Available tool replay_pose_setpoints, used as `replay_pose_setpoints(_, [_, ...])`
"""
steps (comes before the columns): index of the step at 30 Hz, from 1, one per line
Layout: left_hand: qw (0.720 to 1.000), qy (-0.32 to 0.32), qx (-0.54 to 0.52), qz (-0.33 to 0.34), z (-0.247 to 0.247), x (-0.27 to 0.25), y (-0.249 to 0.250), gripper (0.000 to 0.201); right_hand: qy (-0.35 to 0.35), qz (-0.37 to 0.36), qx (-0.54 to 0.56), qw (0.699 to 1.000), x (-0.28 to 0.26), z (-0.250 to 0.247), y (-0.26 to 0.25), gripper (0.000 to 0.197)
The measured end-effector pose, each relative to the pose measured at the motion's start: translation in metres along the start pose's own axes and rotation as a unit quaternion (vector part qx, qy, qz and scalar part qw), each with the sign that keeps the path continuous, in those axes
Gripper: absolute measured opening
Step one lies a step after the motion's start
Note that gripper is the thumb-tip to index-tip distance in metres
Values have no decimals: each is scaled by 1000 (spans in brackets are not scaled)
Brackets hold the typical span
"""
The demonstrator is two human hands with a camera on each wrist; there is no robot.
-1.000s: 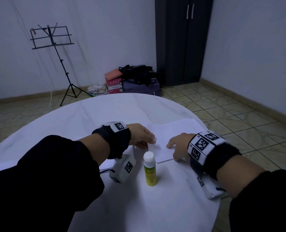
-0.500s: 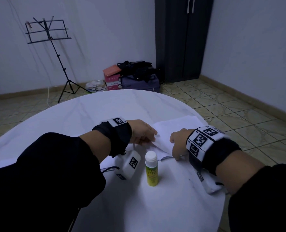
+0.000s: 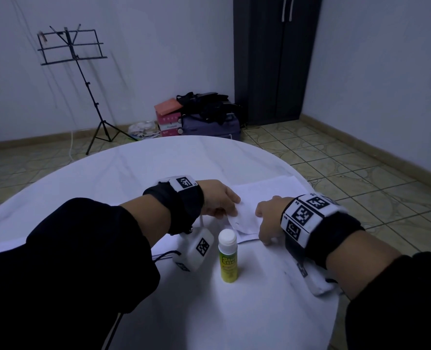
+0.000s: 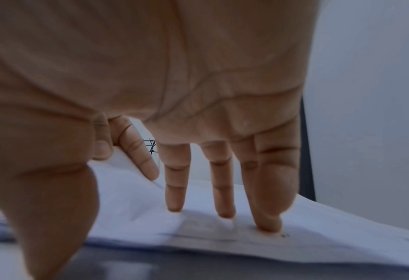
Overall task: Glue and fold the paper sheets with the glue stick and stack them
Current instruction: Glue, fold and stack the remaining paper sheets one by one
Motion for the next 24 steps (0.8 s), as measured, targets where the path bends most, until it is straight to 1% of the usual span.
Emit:
replay_pose_setpoints(4, [999, 1, 41, 8, 2, -2, 5, 46, -7, 1, 2, 1000, -1, 0, 1, 63])
replay_pose_setpoints(7, [998, -19, 66, 13, 6, -2, 8, 47, -13, 0, 7, 1000, 1, -1, 3, 66])
replay_pose_setpoints(9, [999, -37, 30, 10, 9, -2, 7, 43, -16, 1, 14, 1000, 1, -2, 3, 65])
replay_pose_setpoints(14, [995, -47, -89, 0, 6, 3, -1, 42, -9, -9, 12, 1000, 1, -2, 5, 64])
replay_pose_setpoints(16, [992, -48, -118, -6, 3, 5, -4, 34, -8, -15, 20, 1000, 0, -1, 8, 68])
replay_pose_setpoints(18, [990, -52, -129, -9, 1, 4, -5, 25, -2, -21, 31, 999, -1, 0, 10, 77])
replay_pose_setpoints(20, [990, -63, -123, -13, 0, 3, -3, 20, 12, -24, 31, 999, -2, 1, 10, 82])
replay_pose_setpoints(22, [990, -72, -117, -18, -2, 2, -2, 18, 27, -25, 25, 999, -2, -1, 10, 79])
replay_pose_setpoints(24, [990, -70, -121, -25, -4, 1, -2, 17, 23, -33, 18, 999, 0, -2, 10, 76])
Point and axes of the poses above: each hand's wrist, its own x-axis towards the middle knuckle, its own z-axis out of the palm, y = z × x, the point moved 2 cm from there along x, towards the middle knuckle, and after that the axes turned 7 degrees about -x, right-handed, at the moved point
